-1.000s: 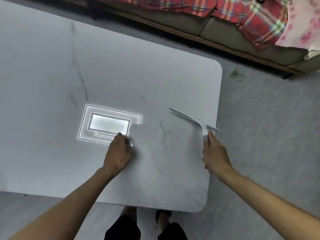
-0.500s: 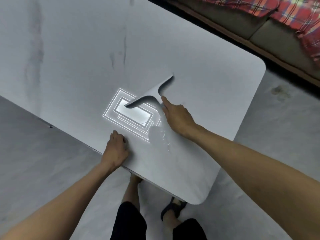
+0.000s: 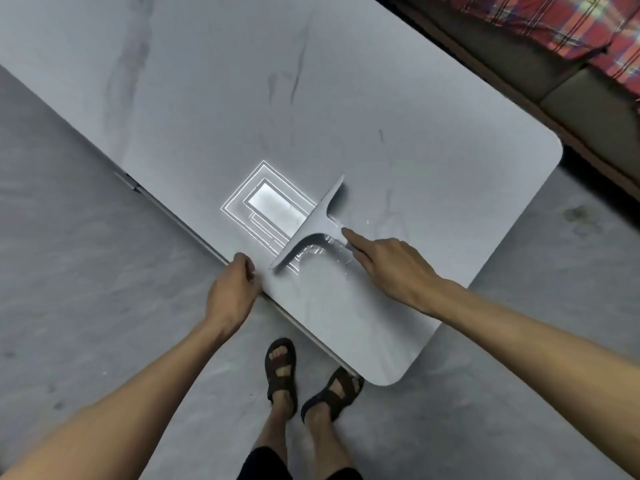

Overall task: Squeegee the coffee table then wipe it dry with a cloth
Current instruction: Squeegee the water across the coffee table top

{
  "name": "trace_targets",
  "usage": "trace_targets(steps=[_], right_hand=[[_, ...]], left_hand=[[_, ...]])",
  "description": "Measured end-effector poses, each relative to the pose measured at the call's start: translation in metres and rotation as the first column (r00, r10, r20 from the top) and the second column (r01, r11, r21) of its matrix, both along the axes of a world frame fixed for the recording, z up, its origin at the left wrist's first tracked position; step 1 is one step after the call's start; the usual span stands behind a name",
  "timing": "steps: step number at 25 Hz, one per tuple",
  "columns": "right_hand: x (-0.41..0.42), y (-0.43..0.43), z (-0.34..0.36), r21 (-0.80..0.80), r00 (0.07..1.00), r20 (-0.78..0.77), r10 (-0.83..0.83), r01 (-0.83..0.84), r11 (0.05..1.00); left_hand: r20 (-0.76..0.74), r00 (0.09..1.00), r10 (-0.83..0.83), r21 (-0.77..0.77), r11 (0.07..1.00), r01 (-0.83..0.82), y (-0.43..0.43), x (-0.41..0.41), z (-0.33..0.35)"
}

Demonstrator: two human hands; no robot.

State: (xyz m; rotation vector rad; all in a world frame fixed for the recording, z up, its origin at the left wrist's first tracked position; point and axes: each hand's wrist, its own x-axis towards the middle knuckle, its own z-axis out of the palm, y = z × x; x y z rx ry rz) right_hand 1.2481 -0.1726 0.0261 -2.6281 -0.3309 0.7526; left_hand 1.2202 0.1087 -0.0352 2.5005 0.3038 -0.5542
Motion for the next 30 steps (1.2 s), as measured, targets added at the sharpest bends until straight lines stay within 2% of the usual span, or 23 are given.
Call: trace_targets(steps=[3,5,8,12,15,18,20,22,25,30], right_hand=[[0.02,0.067,-0.021,0.022,0.973,-0.007,0.232,-0.232,0.973],[0.024,0.09,-0.032,0.027,0.963,-0.039,0.266,-0.266,0.964],[0.011,0.071,-0.039,-0.001,0.975,-0.032,0.219,-0.219,0.976],[-0.029,-0.004,-0.028,-0.125,0.997,-0.052,0.061,-0.068,0.99],[-0.045,-0.037,-0.004,-0.198,0.999,-0.041,-0.002,-0.007,0.98],[-0.025,-0.004,0.007,-0.113,0.983,-0.064,0.173,-0.179,0.977],[0.0,0.046,0.002,-0.073,0.926,-0.051,0.375,-0.378,0.923],[0.026,0.098,-0.011,-0.095,0.867,0.022,0.498,-0.494,0.864],[0.071,0.191,-0.046,-0.06,0.892,0.009,0.452,-0.45,0.891],[0.083,0.174,-0.054,-0.04,0.961,0.068,0.268,-0.265,0.963]], left_hand=[[0.083,0.979,0.186,-0.019,0.983,-0.185,0.027,0.002,0.002],[0.096,0.975,0.198,0.027,0.979,-0.202,0.042,0.002,0.0],[0.046,0.988,0.146,0.066,0.987,-0.148,0.05,0.004,-0.008],[-0.058,0.998,0.031,0.021,0.999,-0.03,0.03,0.005,-0.012],[-0.055,0.998,0.014,-0.003,1.0,-0.015,0.026,0.009,-0.01],[0.012,0.987,0.159,-0.056,0.986,-0.158,0.039,0.018,-0.005],[0.067,0.962,0.266,-0.068,0.963,-0.261,0.054,0.023,0.001],[0.102,0.944,0.315,-0.057,0.949,-0.31,0.069,0.027,0.009],[0.144,0.909,0.391,0.012,0.918,-0.397,0.127,0.034,-0.004],[0.051,0.948,0.313,0.025,0.949,-0.315,0.122,0.039,-0.006]])
